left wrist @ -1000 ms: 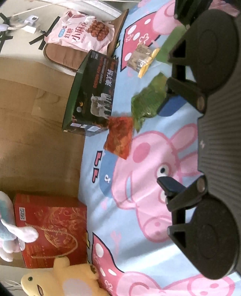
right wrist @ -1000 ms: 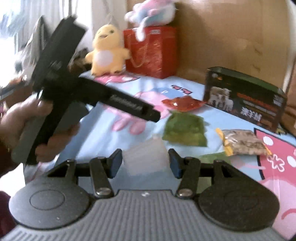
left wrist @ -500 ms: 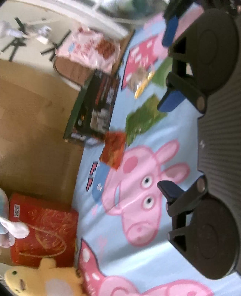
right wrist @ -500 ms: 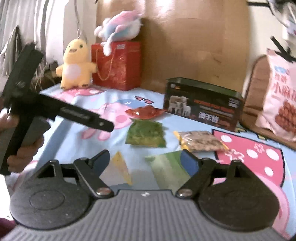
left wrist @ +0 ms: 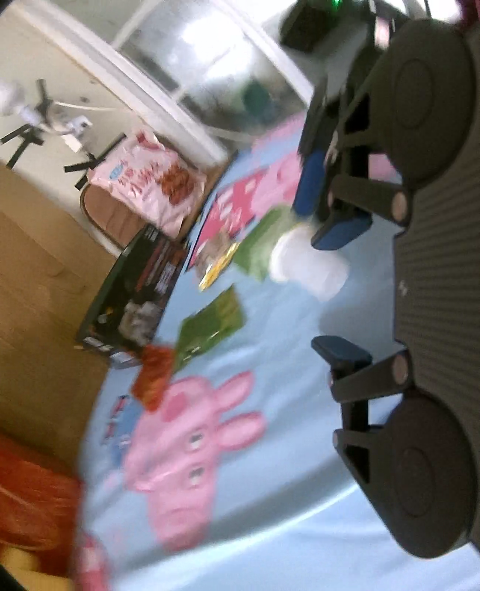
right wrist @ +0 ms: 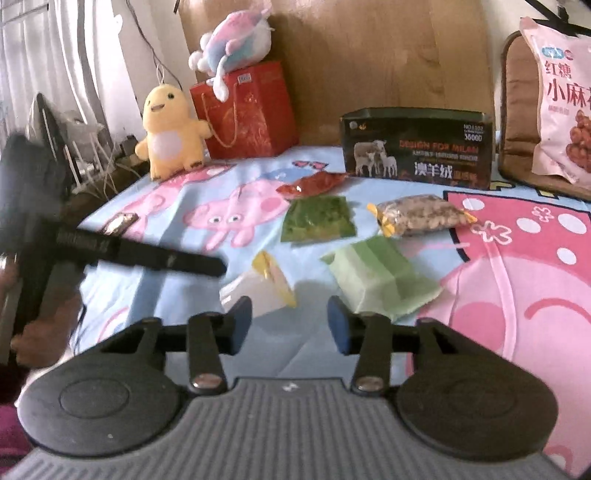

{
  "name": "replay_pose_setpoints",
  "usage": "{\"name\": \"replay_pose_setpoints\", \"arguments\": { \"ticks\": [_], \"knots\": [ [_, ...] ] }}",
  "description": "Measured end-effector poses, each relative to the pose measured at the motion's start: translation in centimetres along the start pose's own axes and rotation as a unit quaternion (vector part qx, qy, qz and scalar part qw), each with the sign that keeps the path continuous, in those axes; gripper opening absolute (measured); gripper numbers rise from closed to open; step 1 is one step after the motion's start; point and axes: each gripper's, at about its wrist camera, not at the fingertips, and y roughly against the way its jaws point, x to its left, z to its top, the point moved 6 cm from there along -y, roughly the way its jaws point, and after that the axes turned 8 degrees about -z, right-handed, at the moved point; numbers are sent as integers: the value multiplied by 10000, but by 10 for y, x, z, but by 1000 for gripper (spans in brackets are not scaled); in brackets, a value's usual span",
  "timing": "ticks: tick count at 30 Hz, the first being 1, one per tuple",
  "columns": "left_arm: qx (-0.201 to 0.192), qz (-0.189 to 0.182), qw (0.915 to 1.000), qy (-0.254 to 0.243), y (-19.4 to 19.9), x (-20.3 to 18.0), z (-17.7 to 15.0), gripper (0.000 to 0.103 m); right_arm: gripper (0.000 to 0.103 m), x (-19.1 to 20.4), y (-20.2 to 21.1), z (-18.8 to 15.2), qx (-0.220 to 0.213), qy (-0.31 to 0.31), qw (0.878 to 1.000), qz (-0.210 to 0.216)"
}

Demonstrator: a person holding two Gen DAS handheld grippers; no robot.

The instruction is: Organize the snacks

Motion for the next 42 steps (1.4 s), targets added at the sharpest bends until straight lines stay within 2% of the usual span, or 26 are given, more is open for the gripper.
{"name": "replay_pose_setpoints", "arguments": {
  "ticks": [2, 3, 5, 7, 8, 10, 12, 15, 17, 19, 22, 25, 26, 27, 29, 34, 37, 42],
  "knots": [
    [77, -339, 9991, 239, -3, 2, -2, 52, 45, 3, -3, 3, -47, 148, 9999, 61],
    [96, -371, 9987, 324, -7, 4, -2, 52, 45, 4, -4, 4, -70, 219, 9997, 102],
    [102, -321, 9986, 402, -13, 8, 1, 52, 44, 9, -9, 5, -28, 335, 9991, 248],
    [48, -296, 9985, 456, -14, 12, 7, 51, 31, 14, -13, 3, 107, 495, 9984, 247],
    [2, -268, 9985, 484, -14, 14, 11, 51, 30, 16, -13, 0, 184, 565, 9978, 296],
    [-92, -223, 9985, 494, -11, 17, 19, 51, 30, 22, -7, -6, 318, 513, 9959, 667],
    [-215, -205, 9984, 471, -6, 18, 26, 53, 30, 28, 2, -8, 216, 696, 9949, 694],
    [-295, -236, 9986, 376, 1, 16, 31, 63, 42, 26, 5, -6, 45, 925, 9949, 402],
    [-214, -243, 9991, 265, 2, 13, 29, 65, 53, 23, 2, -7, 91, 925, 9949, 387],
    [-97, -250, 9995, 186, 3, 11, 23, 65, 58, 25, -5, -9, 233, 987, 9940, 417],
    [76, -351, 9991, 211, 0, 11, 12, 65, 59, 27, -13, -13, 381, 1149, 9913, 521],
    [184, -440, 9985, 264, -10, 14, 4, 58, 59, 26, -21, -13, 419, 1142, 9910, 561],
    [203, -479, 9982, 292, -13, 13, 4, 49, 58, 26, -23, -12, 385, 1129, 9911, 587],
    [284, -560, 9974, 360, -16, 13, 5, 45, 58, 26, -24, -11, 382, 1139, 9909, 615],
    [278, -536, 9974, 383, -20, 12, 14, 43, 48, 28, -26, -9, 368, 1243, 9896, 620],
    [139, -379, 9991, -160, -30, -7, 61, 43, 47, 23, -29, 16, 33, 1464, 9889, 229],
    [-85, -325, 9980, -539, -42, -18, 109, 44, 47, 10, -37, 50, -288, 1398, 9898, -2],
    [-417, -236, 9969, -625, -82, -14, 195, 45, 47, -20, -74, 119, -720, 1407, 9860, -539]
  ]
}}
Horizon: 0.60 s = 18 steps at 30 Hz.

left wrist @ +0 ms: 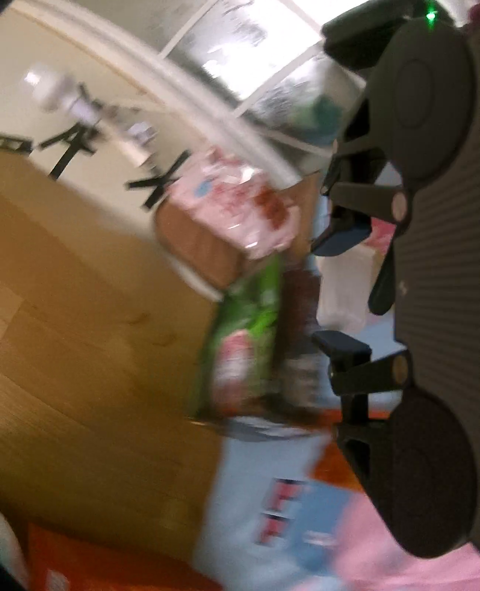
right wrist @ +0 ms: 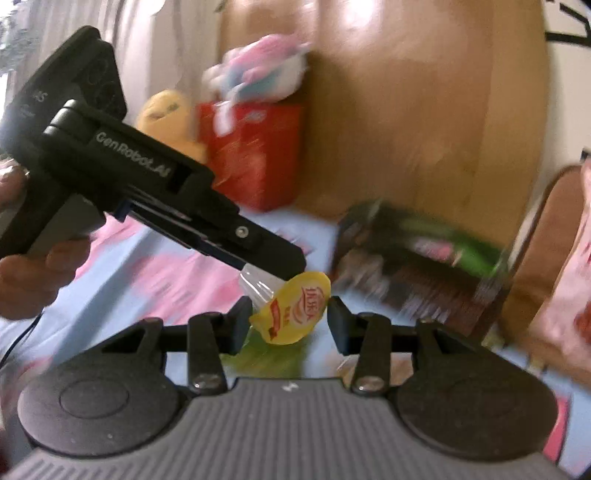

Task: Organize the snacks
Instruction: 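Lower the white cup with the left tool into the box and release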

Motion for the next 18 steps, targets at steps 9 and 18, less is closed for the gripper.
{"name": "replay_pose_setpoints", "arguments": {
  "ticks": [9, 18],
  "knots": [
    [55, 432, 9990, -49, -81, 32, 56, 50, 48, -74, -100, 33, 398, -515, 9967, -494],
    [-244, 500, 9984, 2, -19, 50, 48, 64, 54, -83, -83, 32, 15, -709, 9947, -741]
  ]
}}
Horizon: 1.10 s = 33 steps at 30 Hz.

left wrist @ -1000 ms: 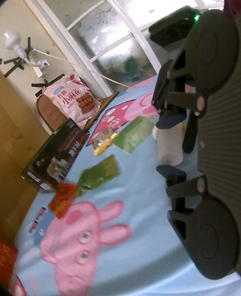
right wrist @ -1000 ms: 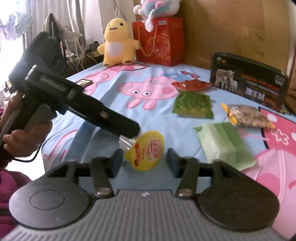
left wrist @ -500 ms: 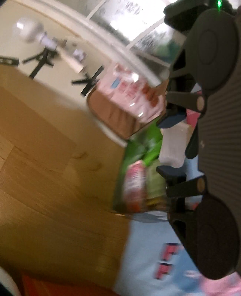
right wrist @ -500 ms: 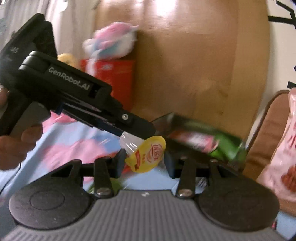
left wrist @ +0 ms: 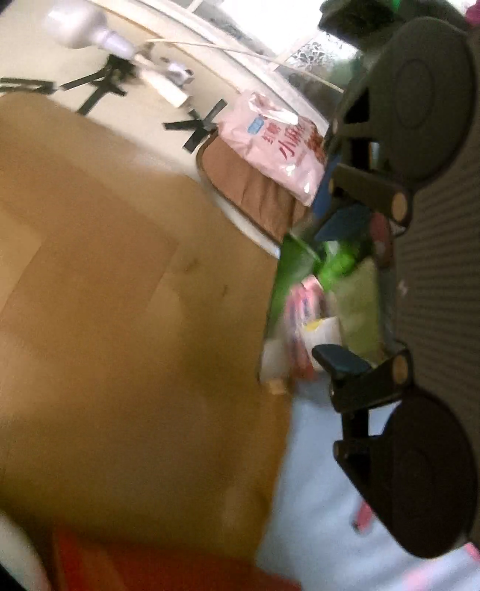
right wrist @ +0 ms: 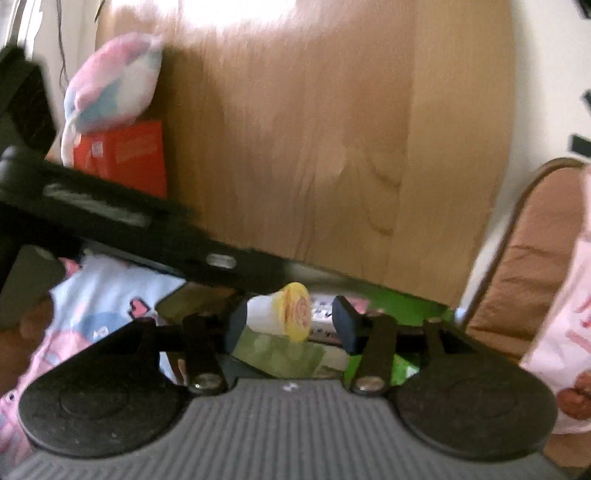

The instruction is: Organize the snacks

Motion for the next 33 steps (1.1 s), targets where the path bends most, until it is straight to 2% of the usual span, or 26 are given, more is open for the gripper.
{"name": "replay_pose_setpoints", "arguments": {
  "ticks": [1, 3, 5, 7, 10, 14, 18, 19, 21, 22, 23, 24, 27, 29, 31, 33],
  "knots": [
    [9, 102, 9999, 71, 13, 10, -7, 64, 54, -1, 11, -2, -67, -144, 9998, 127],
    [123, 242, 9991, 336, 30, 29, -22, 64, 54, 1, 26, -11, 92, -541, 9966, 610],
    [240, 288, 9969, 686, 41, 47, -39, 64, 53, 10, 28, -31, 692, -975, 9848, 1257],
    [290, 302, 9949, 921, 47, 60, -54, 64, 47, 19, 16, -54, 1348, -1428, 9682, 1547],
    [286, 258, 9920, 1205, 50, 72, -70, 62, 36, 26, -9, -76, 2017, -1940, 9452, 1683],
    [361, 77, 9882, 1489, 39, 78, -85, 56, 36, 37, -26, -79, 2261, -2262, 9333, 1631],
    [261, 67, 9893, 1433, 41, 77, -89, 55, 35, 53, -40, -76, 2379, -2683, 9152, 1838],
    [265, 86, 9894, 1429, 43, 76, -90, 55, 32, 54, -43, -76, 2391, -2728, 9129, 1871],
    [275, 21, 9882, 1506, 47, 75, -92, 54, 17, 58, -42, -74, 2413, -2681, 9166, 1725],
    [282, -53, 9874, 1553, 50, 74, -93, 54, 8, 57, -34, -73, 2419, -2707, 9145, 1784],
    [293, -107, 9870, 1575, 51, 72, -95, 54, 7, 59, -29, -70, 2355, -2748, 9132, 1872],
    [304, -180, 9867, 1584, 52, 69, -98, 54, 6, 61, -22, -65, 2271, -2666, 9173, 1897],
    [288, -569, 9855, 1572, 60, 48, -107, 55, 6, 72, 15, -42, 1790, -1985, 9439, 1941],
    [141, -780, 9856, 1494, 74, 33, -113, 59, 5, 80, 44, -27, 1451, -1346, 9620, 1879],
    [-74, -911, 9847, 1486, 95, 26, -120, 62, 5, 88, 74, -20, 1173, -665, 9751, 1760],
    [-177, -901, 9836, 1554, 112, 28, -128, 67, 5, 98, 99, -21, 968, 32, 9822, 1607]
  ]
}}
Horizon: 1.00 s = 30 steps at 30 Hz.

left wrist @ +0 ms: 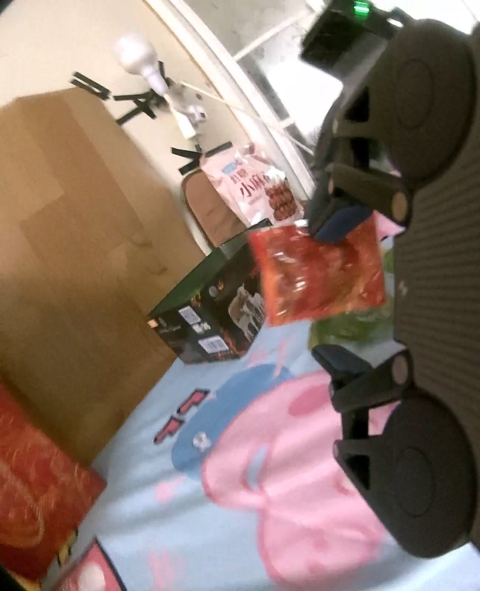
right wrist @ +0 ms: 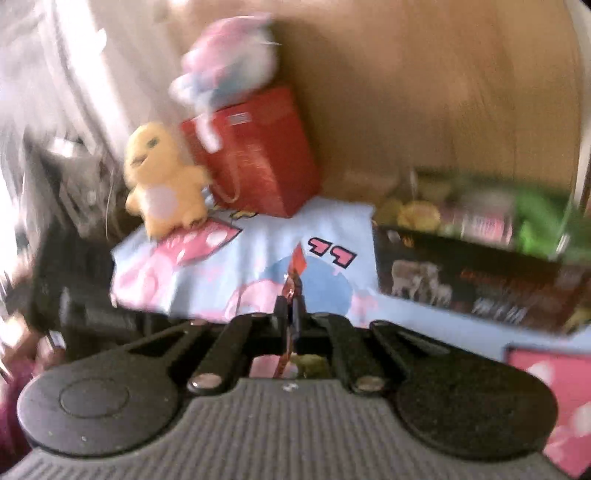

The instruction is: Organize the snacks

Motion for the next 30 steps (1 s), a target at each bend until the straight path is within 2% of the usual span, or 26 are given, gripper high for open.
{"name": "replay_pose_setpoints", "arguments": {
  "ticks": [3, 5, 8, 10, 12, 14, 16, 20, 22, 24, 27, 30],
  "knots": [
    [-8, 164, 9998, 62, 24, 4, -14, 68, 4, 30, 13, -25, 79, 1175, 9926, -299],
    [49, 227, 9997, 122, 34, 6, -23, 68, 5, 49, 14, -49, 224, 1765, 9839, -179],
    [102, 317, 9993, 148, 43, 9, -33, 71, 7, 82, 12, -73, 400, 2049, 9771, 404],
    [150, 368, 9991, 156, 46, 10, -39, 71, 8, 95, 11, -86, 489, 2093, 9745, 649],
    [224, 413, 9988, 124, 47, 10, -45, 71, 17, 102, 10, -96, 596, 2065, 9735, 781],
    [310, 487, 9983, 43, 46, 10, -49, 71, 44, 97, 16, -103, 628, 1774, 9783, 865],
    [422, 529, 9977, -14, 43, 11, -52, 71, 45, 86, 22, -105, 659, 1425, 9840, 846],
    [602, 446, 9971, -119, 32, 9, -55, 69, 45, 45, 34, -113, 821, 109, 9937, 759],
    [731, 349, 9967, -107, 23, 7, -59, 61, 44, 27, 34, -121, 910, -530, 9919, 713],
    [859, 285, 9959, -64, 16, 6, -65, 41, 41, 17, 34, -128, 878, -1051, 9872, 814],
    [971, 162, 9950, 149, 7, 7, -72, 30, 39, 30, 30, -127, 666, -1192, 9873, 812],
    [974, 135, 9950, 197, 0, 3, -78, 28, 38, 36, 20, -124, 428, -1106, 9897, 802]
  ]
}}
